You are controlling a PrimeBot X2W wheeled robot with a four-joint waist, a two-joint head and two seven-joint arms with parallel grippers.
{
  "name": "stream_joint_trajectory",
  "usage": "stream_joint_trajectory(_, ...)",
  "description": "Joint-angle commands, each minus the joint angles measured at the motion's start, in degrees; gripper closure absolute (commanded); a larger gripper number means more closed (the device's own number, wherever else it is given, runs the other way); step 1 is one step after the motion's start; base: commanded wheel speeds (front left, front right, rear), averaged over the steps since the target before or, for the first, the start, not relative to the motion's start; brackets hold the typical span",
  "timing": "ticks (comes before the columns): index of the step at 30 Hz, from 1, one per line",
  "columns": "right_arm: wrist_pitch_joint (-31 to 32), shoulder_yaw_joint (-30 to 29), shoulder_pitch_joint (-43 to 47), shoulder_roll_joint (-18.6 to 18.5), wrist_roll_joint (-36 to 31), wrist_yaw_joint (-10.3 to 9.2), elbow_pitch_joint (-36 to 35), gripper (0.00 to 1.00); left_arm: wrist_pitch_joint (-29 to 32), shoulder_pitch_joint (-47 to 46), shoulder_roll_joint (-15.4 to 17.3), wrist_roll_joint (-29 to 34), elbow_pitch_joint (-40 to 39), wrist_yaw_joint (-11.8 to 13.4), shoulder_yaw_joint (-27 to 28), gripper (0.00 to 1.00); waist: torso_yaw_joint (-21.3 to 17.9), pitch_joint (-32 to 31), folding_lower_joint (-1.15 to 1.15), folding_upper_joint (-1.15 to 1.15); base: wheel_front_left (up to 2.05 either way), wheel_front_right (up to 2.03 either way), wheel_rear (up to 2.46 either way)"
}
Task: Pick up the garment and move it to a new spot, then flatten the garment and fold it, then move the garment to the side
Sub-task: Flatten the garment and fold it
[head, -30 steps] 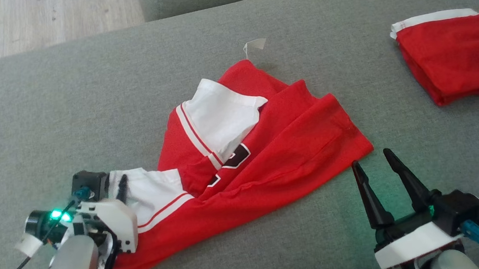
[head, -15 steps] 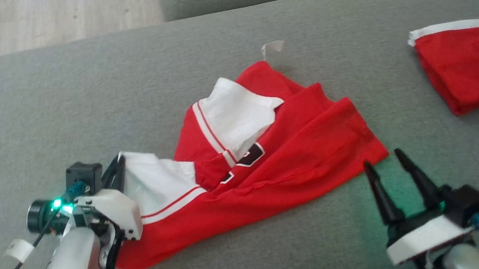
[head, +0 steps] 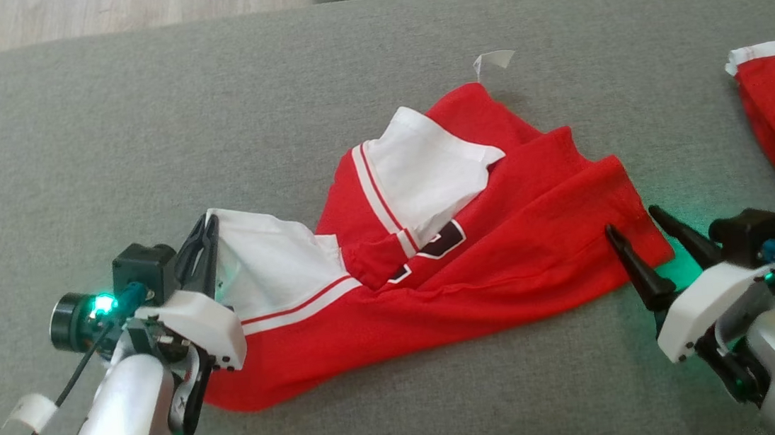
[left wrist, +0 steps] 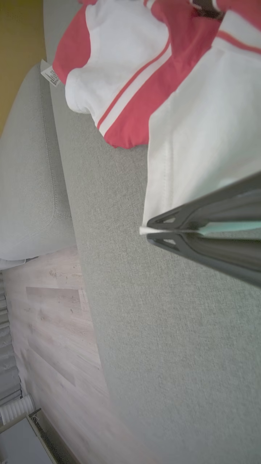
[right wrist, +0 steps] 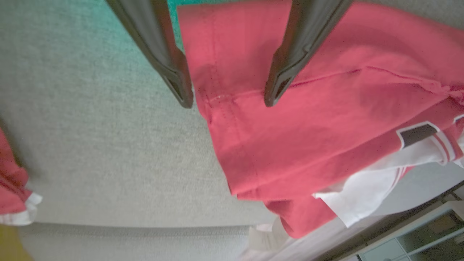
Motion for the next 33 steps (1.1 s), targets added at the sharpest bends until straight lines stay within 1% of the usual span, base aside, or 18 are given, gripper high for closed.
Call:
stream_joint_trajectory(1, -0.28, 1.28, -1.21, -1.53, 0.81, 0.36, -0.73, 0.09, 0.03, -1.46, 2.22, 0.23, -2.32, 0.6, 1.87, 1.0, 0.29, 0.18, 0.0, 0.0, 0.0, 0.0, 0.0)
stream_joint_trajectory(3, -1.02, 2.96, -1.95, -2.19, 1.86, 0.36, 0.01, 0.55, 0.13, -1.23, 2.43, 0.15, -3.17, 0.79, 1.88, 1.0, 0.55, 0.29, 0.0, 0.0, 0.0, 0.0, 0.0)
stream_joint_trajectory(4, -1.56, 3.53, -2.24, -2.39, 2.3, 0.36, 0.45, 0.83, 0.17, -1.08, 2.52, 0.11, -3.55, 0.9, 1.89, 1.0, 0.66, 0.3, 0.0, 0.0, 0.0, 0.0, 0.0)
stream_joint_trajectory(5, -2.09, 4.16, -2.5, -2.58, 2.56, 0.36, 0.86, 1.0, 0.2, -0.9, 2.61, 0.08, -3.89, 1.03, 1.89, 1.0, 0.76, 0.28, 0.0, 0.0, 0.0, 0.0, 0.0)
stream_joint_trajectory(9, -4.33, 5.84, -3.24, -3.01, 2.81, 0.36, 2.12, 1.0, -0.06, -0.1, 3.27, 0.21, -5.06, 1.54, 1.91, 1.0, 0.79, -0.28, 0.0, 0.0, 0.0, 0.0, 0.0)
stream_joint_trajectory(13, -6.32, 5.2, -2.76, -3.89, 3.24, 0.36, 1.25, 1.0, -2.13, 0.85, 4.13, 0.54, -7.07, 2.47, 2.5, 1.0, 0.25, -1.92, 0.0, 0.0, 0.0, 0.0, 0.0)
stream_joint_trajectory(17, -7.18, 2.79, -1.06, -5.54, 4.52, 0.36, -2.51, 1.0, -5.14, 2.77, 5.31, 0.64, -11.04, 4.16, 4.09, 1.0, -1.17, -3.96, 0.0, 0.0, 0.0, 0.0, 0.0)
stream_joint_trajectory(21, -7.17, -0.57, 1.83, -8.59, 6.06, 0.36, -8.47, 1.0, -6.39, 5.45, 6.99, 0.33, -18.09, 4.69, 5.19, 1.0, -2.75, -6.47, 0.0, 0.0, 0.0, 0.0, 0.0)
stream_joint_trajectory(25, -5.35, -5.89, 5.49, -12.03, 7.34, 0.36, -16.42, 1.0, -5.78, 7.61, 9.02, -0.13, -26.73, 5.37, 6.68, 1.0, -4.32, -8.81, 0.0, 0.0, 0.0, 0.0, 0.0)
stream_joint_trajectory(28, -3.01, -12.11, 8.13, -14.17, 8.12, 0.36, -24.02, 1.0, -5.11, 7.75, 10.66, -0.17, -33.33, 5.8, 8.05, 1.0, -5.42, -10.27, 0.0, 0.0, 0.0, 0.0, 0.0)
stream_joint_trajectory(29, -2.01, -14.66, 8.79, -14.64, 8.13, 0.36, -26.61, 1.0, -4.94, 7.24, 11.24, -0.11, -35.37, 5.79, 8.53, 1.0, -5.71, -10.6, 0.0, 0.0, 0.0, 0.0, 0.0)
stream_joint_trajectory(30, -2.01, -14.66, 8.79, -14.64, 8.13, 0.36, -26.61, 1.0, -4.94, 7.24, 11.24, -0.11, -35.37, 5.79, 8.53, 1.0, -5.71, -10.6, 0.0, 0.0, 0.0, 0.0, 0.0)
stream_joint_trajectory(32, 0.15, -20.21, 9.51, -15.03, 7.72, 0.36, -31.74, 1.0, -4.47, 5.25, 12.28, -0.12, -39.07, 5.28, 9.21, 1.0, -6.05, -10.81, 0.0, 0.0, 0.0, 0.0, 0.0)
stream_joint_trajectory(33, 1.49, -22.97, 9.66, -14.84, 7.66, 0.36, -34.25, 1.0, -4.12, 3.94, 12.26, -0.77, -40.5, 5.07, 9.63, 1.0, -6.09, -10.78, 0.0, 0.0, 0.0, 0.0, 0.0)
